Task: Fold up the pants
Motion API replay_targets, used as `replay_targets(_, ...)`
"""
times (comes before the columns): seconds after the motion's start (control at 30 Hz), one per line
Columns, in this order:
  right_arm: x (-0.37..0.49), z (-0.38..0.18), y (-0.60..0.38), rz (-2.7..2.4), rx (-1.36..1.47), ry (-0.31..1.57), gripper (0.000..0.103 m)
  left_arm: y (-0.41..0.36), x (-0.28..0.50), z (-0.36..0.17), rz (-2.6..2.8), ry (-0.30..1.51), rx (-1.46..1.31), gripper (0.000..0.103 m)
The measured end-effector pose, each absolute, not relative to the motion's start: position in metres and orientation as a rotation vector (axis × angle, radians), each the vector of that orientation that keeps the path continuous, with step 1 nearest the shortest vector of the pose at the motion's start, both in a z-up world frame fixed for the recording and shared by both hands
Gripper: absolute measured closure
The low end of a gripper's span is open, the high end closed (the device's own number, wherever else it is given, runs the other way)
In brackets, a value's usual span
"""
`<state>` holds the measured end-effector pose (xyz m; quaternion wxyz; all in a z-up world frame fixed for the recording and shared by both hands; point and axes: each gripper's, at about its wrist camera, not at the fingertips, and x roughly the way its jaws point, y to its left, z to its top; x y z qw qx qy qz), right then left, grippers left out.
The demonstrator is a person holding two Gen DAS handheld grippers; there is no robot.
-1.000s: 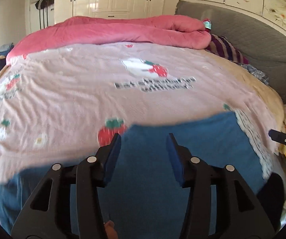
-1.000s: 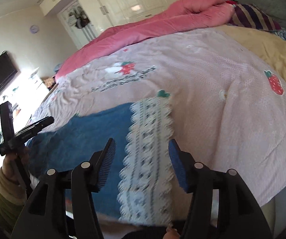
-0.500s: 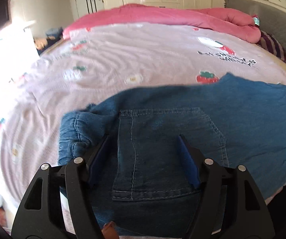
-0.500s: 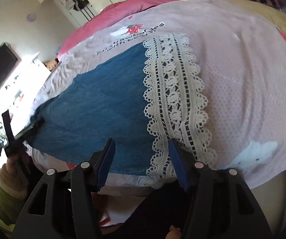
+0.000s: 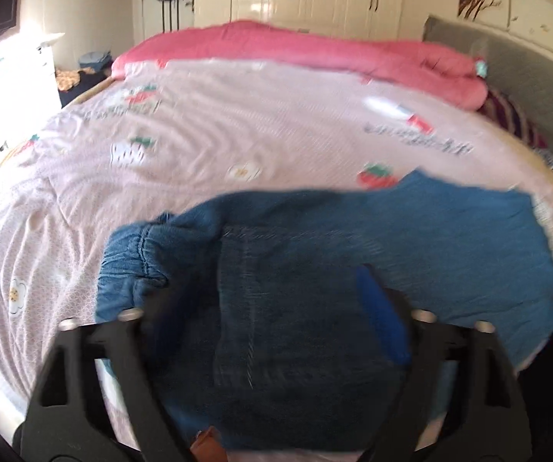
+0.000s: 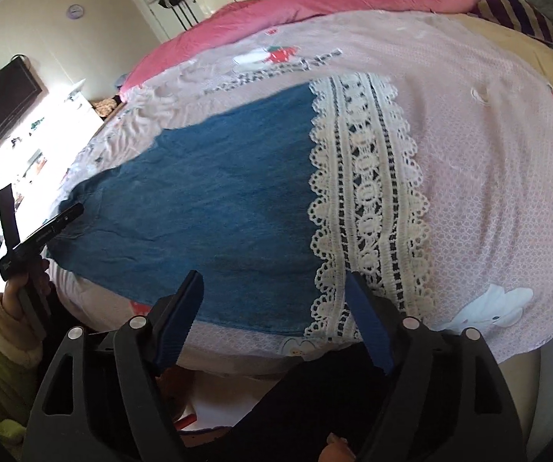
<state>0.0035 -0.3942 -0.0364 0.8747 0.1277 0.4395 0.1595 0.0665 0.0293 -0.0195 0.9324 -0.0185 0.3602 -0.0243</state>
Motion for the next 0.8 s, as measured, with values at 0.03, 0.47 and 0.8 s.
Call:
replay_targets(0.03, 0.002, -0.03, -0.399, 0.334, 0.277, 0.895, 0.028, 0.026, 0.062, -0.014, -0.056, 0.725, -0.031, 0.022)
replay_targets(0.47, 0.065, 0.002, -0.448, 0.363, 0.302, 0.831, 0.016, -0.094, 0.026, 0.032, -0.338, 0.643, 0.084, 0.01)
replay_targets(0.8, 0.124, -0.015, -0.453, 0.387, 0.291, 0.909, 0.016, -0.207, 0.02, 0.01, -0.594, 0.677, 0.178, 0.01)
